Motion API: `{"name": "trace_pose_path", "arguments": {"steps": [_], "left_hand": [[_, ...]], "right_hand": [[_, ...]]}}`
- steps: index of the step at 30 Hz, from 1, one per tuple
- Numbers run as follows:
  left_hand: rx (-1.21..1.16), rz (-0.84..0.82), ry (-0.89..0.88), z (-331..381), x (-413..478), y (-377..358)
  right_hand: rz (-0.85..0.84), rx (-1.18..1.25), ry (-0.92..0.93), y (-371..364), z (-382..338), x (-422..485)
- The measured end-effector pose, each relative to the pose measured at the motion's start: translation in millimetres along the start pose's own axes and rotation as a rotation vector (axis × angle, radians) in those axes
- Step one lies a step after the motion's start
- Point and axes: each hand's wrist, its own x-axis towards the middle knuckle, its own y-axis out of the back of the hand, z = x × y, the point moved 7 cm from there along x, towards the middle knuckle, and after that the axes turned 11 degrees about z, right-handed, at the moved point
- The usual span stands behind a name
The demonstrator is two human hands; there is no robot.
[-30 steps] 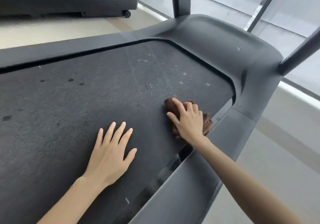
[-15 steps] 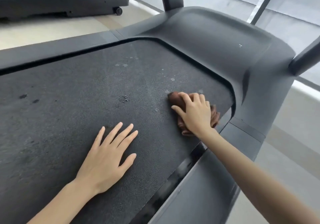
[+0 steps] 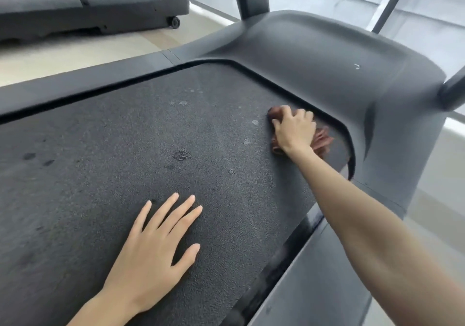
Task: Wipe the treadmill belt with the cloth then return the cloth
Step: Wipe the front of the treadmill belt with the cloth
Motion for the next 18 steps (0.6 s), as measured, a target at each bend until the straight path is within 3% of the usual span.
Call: {"name": "trace_pose_path", "arguments": {"steps": [4,7,11,16,18], "left_hand": [[-0.003,0.007,-0.005,-1.3,0.6,0.8],[0.002,0.015,-0.006,-1.8,-0.2,0.9],[0.009,0.023,0.001,-1.5,0.1,1.8],[0.049,-0.002,0.008,1.4,-2.8,1.0],[0.049,0.004,0.005,2.9,-1.8,1.6]], "right_hand": [[0.017,0.189,0.426,34.9,-16.3,-79.0],[-0.016,0.238,0.535,63.2,17.4,-105.0],[-0.003,0.104,0.462,84.6,78.9,-77.1],[0.053,-0.019,0.005,83.0,142.5,-81.7],[0.032,-0.007,0.068,73.1,116.1,-88.9]]}}
